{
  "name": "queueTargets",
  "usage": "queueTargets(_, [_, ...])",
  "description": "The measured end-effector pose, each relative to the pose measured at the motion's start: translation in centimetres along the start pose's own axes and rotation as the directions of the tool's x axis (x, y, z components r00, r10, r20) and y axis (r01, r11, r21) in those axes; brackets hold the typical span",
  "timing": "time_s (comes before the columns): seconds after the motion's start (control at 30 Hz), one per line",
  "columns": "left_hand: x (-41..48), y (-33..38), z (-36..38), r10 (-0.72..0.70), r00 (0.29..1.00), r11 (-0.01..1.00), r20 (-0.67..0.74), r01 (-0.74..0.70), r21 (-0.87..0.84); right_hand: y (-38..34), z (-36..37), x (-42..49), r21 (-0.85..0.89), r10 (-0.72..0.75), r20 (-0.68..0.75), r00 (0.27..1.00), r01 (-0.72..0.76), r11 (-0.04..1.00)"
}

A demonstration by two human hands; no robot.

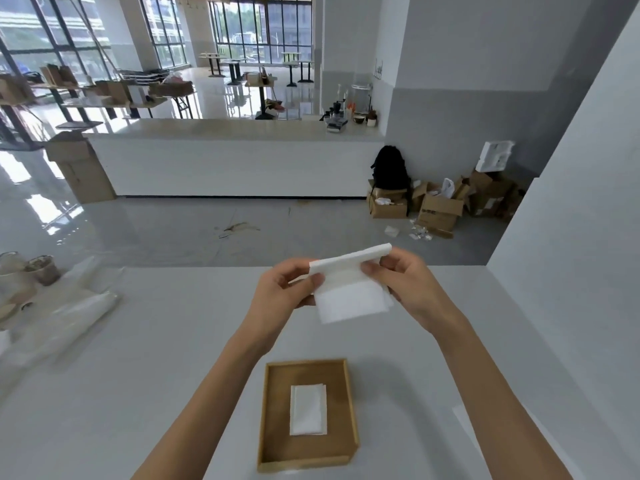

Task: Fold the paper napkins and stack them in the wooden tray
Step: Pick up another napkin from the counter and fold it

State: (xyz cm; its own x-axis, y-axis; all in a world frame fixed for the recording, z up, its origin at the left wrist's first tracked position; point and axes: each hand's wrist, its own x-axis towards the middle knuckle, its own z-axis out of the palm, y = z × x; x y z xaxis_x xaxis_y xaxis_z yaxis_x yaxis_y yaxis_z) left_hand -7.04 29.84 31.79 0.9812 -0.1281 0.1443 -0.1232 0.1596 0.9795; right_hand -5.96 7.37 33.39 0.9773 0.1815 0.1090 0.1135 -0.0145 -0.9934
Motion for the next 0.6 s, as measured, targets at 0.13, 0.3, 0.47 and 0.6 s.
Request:
queueTargets(0.13, [0.2,0.4,-0.2,0.017,0.999,0.999,0.049,-0.014,-0.051,-0.3,0.2,-0.4,-0.018,-0.051,-0.032,0.998,0.051,0.999])
queueTargets(0.3, [0.3,0.3,-0.2,-0.002,0.999,0.989,0.038,0.008,-0.147,-0.3,-0.1,-0.4,-0.019,-0.133,-0.113,0.985,0.132,0.991])
queueTargets(0.47, [-0.3,0.3,0.0,-0.184,0.968,0.915,0.172,0.232,-0.329,0.0,-0.5,-0.6,-0.054,-0.203,-0.125,0.971,0.198,0.979])
queueTargets(0.6, [-1.3,0.0,0.8,-0.250,0.941,0.896,0.230,0.315,-0.313,0.3,-1.1,-1.0,-0.080,-0.242,-0.099,0.965,0.234,0.969])
